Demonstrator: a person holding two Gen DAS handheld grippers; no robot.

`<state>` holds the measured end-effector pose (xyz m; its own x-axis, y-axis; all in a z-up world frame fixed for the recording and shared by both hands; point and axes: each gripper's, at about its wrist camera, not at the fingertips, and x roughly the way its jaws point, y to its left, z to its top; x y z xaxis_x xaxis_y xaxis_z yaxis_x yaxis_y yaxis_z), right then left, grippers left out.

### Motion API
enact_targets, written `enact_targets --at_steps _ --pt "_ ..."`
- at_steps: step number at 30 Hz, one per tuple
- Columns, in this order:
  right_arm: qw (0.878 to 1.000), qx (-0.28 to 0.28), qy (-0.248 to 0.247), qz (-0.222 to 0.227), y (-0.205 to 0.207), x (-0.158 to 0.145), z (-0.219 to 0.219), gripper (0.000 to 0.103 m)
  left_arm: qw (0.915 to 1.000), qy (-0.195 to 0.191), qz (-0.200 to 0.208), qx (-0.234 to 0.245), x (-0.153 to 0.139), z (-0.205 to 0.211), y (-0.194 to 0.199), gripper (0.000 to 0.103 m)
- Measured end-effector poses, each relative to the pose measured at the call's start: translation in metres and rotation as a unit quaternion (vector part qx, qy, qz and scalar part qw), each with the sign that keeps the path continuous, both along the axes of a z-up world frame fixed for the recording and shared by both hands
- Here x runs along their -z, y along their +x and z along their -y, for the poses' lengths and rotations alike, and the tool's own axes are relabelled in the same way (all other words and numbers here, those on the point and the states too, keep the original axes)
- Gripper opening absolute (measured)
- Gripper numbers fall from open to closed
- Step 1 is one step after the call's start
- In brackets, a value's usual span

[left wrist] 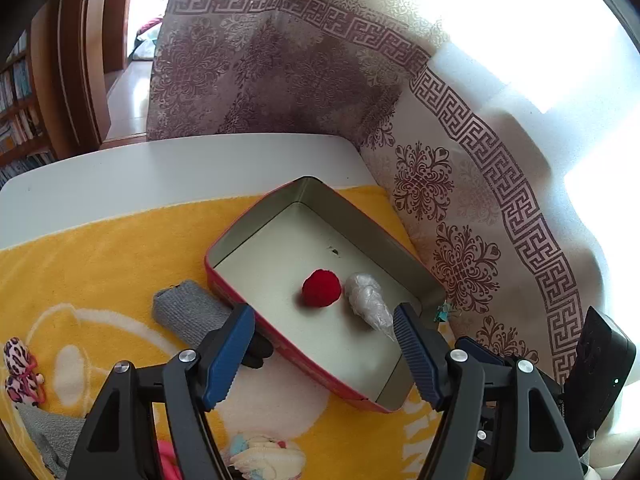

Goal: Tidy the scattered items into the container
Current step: 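Move both tools back over the toy pile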

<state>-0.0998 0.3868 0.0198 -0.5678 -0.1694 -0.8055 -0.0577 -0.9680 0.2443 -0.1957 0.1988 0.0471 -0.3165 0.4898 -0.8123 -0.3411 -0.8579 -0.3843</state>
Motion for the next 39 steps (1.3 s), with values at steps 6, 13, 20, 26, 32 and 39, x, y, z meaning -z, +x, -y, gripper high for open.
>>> enact_targets --at_steps 6,13,20,26,32,39 --pt "0.999 -0.045 -0.018 0.011 0.008 0.002 0.036 0.069 0.9986 -0.003 0.017 -0.051 0.009 0.058 0.017 0.073" --pt "0.996 -0.066 -0.041 0.042 0.023 0.014 0.074 0.069 0.9954 -0.02 0.022 -0.091 0.017 0.131 0.054 0.073" --pt "0.994 -0.067 -0.051 0.071 0.046 0.025 0.096 0.069 0.9909 -0.024 0.038 -0.127 0.027 0.202 0.091 0.073" --pt "0.99 -0.096 -0.054 0.09 0.074 0.028 0.122 0.069 0.9883 -0.028 0.071 -0.132 0.05 0.238 0.126 0.073" --pt "0.983 -0.149 -0.019 0.102 0.095 0.033 0.165 0.069 0.9879 -0.036 0.104 -0.109 0.076 0.243 0.152 0.073" --pt "0.976 -0.176 0.033 0.123 0.102 0.046 0.197 0.069 0.9901 -0.033 0.108 -0.083 0.079 0.236 0.161 0.073"
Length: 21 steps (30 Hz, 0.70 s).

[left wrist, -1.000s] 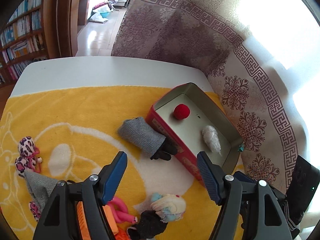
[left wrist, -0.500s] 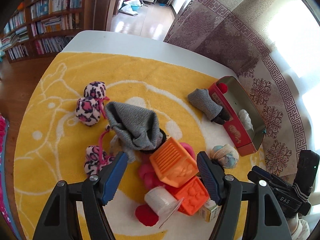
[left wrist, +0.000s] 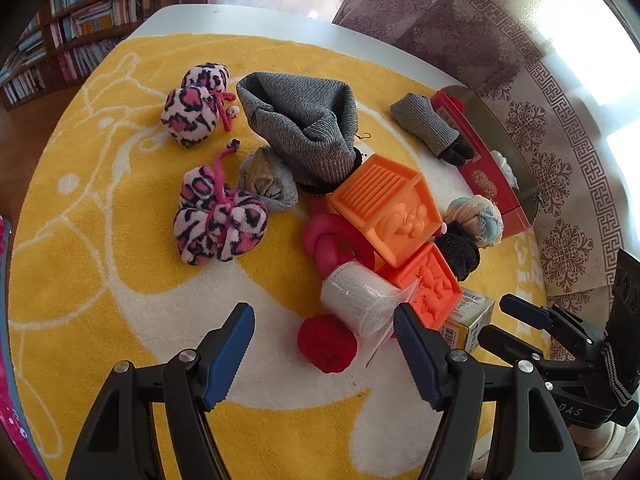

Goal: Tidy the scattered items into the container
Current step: 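Move both tools back over the toy pile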

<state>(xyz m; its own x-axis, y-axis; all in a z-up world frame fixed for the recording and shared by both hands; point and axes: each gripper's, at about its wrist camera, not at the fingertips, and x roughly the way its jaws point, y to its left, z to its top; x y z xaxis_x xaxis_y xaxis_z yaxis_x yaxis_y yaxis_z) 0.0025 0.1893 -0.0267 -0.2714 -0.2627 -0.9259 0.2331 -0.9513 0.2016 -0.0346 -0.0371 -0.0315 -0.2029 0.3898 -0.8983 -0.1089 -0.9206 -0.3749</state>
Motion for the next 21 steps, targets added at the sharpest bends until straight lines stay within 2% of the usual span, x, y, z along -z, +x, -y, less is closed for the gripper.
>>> enact_targets --at_steps 6,13,15,21 --pt "1.0 -0.001 0.013 0.022 0.002 0.013 0.002 0.069 0.9999 0.002 0.003 0.012 0.001 -0.001 0.003 0.073" --pt "0.999 0.006 0.022 0.027 0.0 0.019 0.001 0.069 0.9971 -0.045 0.009 0.06 0.015 -0.018 0.017 0.073" --pt "0.999 0.004 0.022 0.029 -0.001 0.022 0.001 0.069 0.9964 -0.047 0.013 0.07 0.02 -0.024 0.021 0.073" --pt "0.999 -0.005 0.022 0.027 -0.002 0.025 0.0 0.069 0.996 -0.058 0.005 0.067 0.028 -0.032 0.018 0.073"
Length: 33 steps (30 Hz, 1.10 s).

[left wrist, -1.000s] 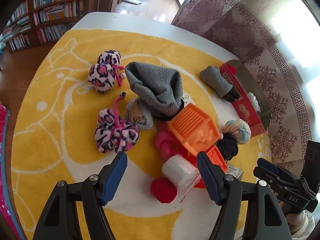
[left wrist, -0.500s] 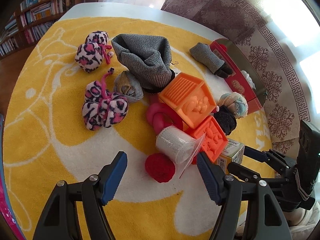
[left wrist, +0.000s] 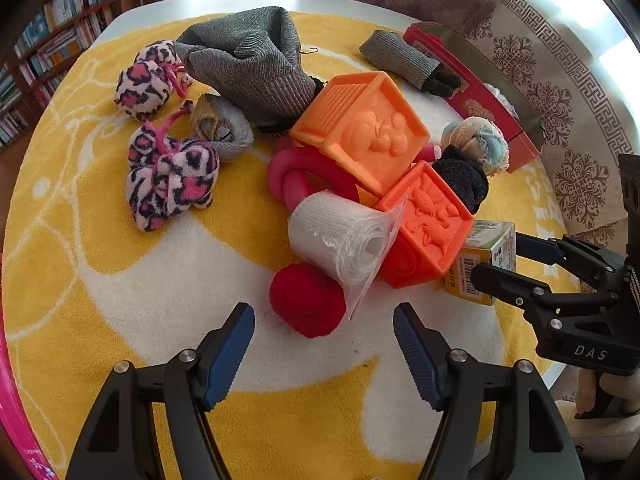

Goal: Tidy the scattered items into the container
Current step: 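Move both tools back over the toy pile, then grasp a red pompom with the left tool while the right tool grasps the white medicine box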

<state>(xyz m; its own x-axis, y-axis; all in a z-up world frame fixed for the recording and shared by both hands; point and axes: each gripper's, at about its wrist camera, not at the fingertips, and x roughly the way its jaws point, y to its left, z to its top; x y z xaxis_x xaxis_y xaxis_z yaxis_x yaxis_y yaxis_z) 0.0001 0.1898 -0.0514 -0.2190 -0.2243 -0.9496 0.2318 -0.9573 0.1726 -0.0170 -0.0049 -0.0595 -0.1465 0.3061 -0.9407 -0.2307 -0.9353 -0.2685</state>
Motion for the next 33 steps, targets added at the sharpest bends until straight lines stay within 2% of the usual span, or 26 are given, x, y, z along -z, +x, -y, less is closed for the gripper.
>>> enact_targets --at_steps 2,4,5,6,7,10,13,20,28,33 --pt "1.0 -0.004 0.0 0.002 -0.001 0.001 0.0 0.069 1.0 -0.008 -0.001 -0.001 0.004 -0.003 -0.004 0.073" --pt "1.0 -0.007 -0.001 0.004 -0.002 0.002 -0.001 0.069 0.9999 -0.01 0.005 0.001 0.01 -0.006 -0.006 0.06" --pt "1.0 -0.009 -0.001 0.004 -0.002 0.002 -0.002 0.069 0.9998 -0.015 0.01 0.0 0.013 -0.007 -0.006 0.046" --pt "1.0 -0.01 -0.002 0.003 -0.003 0.002 -0.003 0.069 0.9998 -0.02 0.006 -0.003 0.014 -0.007 -0.005 0.041" --pt "1.0 -0.011 -0.003 0.002 -0.003 0.002 -0.004 0.069 0.9997 -0.022 0.002 -0.006 0.013 -0.006 -0.004 0.039" --pt "1.0 -0.017 -0.008 0.002 -0.005 0.004 -0.006 0.069 0.9997 -0.011 0.003 -0.023 0.012 -0.001 -0.004 0.038" --pt "1.0 -0.026 -0.015 0.006 -0.007 0.01 -0.007 0.057 0.9996 -0.011 0.0 -0.027 0.006 -0.001 -0.001 0.038" --pt "0.998 -0.034 -0.044 -0.012 -0.007 -0.003 -0.018 0.057 0.9993 0.002 -0.017 -0.034 -0.022 -0.007 0.008 0.038" --pt "0.997 0.005 -0.067 -0.041 -0.013 -0.026 -0.052 0.057 0.9983 0.034 -0.031 -0.036 -0.045 -0.038 -0.001 0.038" --pt "0.993 0.053 -0.076 -0.075 -0.019 -0.049 -0.096 0.057 0.9977 0.05 -0.042 -0.017 -0.059 -0.07 -0.009 0.038"
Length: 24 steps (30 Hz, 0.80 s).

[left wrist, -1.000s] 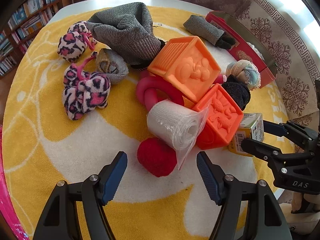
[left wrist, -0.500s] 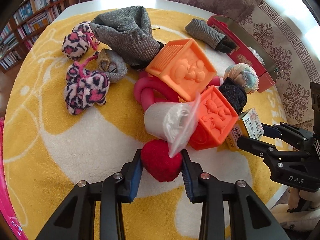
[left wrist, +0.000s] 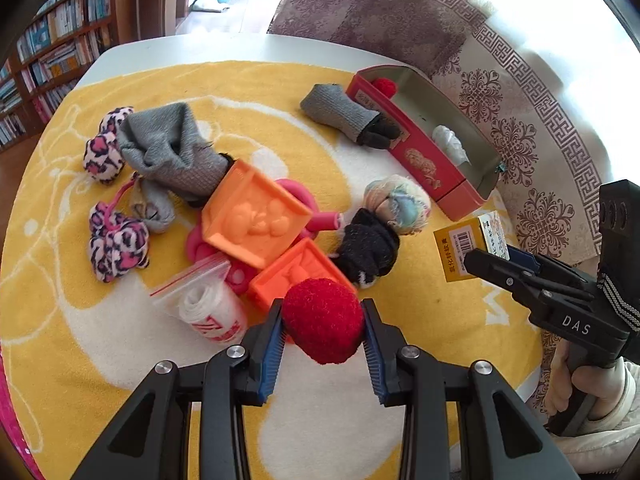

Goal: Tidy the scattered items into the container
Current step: 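Grasp a red pompom with the left tool while the right tool grasps the white medicine box, then lower the pompom and medicine box into the red tin and release both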

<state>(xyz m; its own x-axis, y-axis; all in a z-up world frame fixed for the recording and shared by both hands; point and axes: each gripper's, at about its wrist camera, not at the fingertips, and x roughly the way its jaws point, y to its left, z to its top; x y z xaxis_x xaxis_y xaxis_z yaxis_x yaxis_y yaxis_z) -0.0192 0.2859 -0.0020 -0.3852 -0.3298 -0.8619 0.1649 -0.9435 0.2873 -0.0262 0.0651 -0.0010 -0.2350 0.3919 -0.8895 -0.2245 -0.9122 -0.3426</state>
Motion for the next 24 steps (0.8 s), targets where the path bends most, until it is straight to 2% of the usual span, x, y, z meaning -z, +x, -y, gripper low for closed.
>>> enact_targets --at_steps 7,10,16,24 --pt "0.995 0.088 0.004 -0.04 -0.026 -0.027 -0.067 0.057 0.9991 0.024 -0.021 0.028 -0.022 -0.046 -0.029 0.038" --pt "0.992 0.109 0.006 -0.058 -0.039 -0.035 -0.085 0.057 0.9981 0.03 -0.036 0.039 -0.032 -0.071 -0.047 0.038" --pt "0.988 0.119 0.025 -0.091 -0.059 -0.047 -0.1 0.057 0.996 0.04 -0.065 0.047 -0.053 -0.11 -0.088 0.038" --pt "0.988 0.115 0.034 -0.097 -0.072 -0.036 -0.106 0.057 0.993 0.049 -0.088 0.062 -0.07 -0.165 -0.142 0.039"
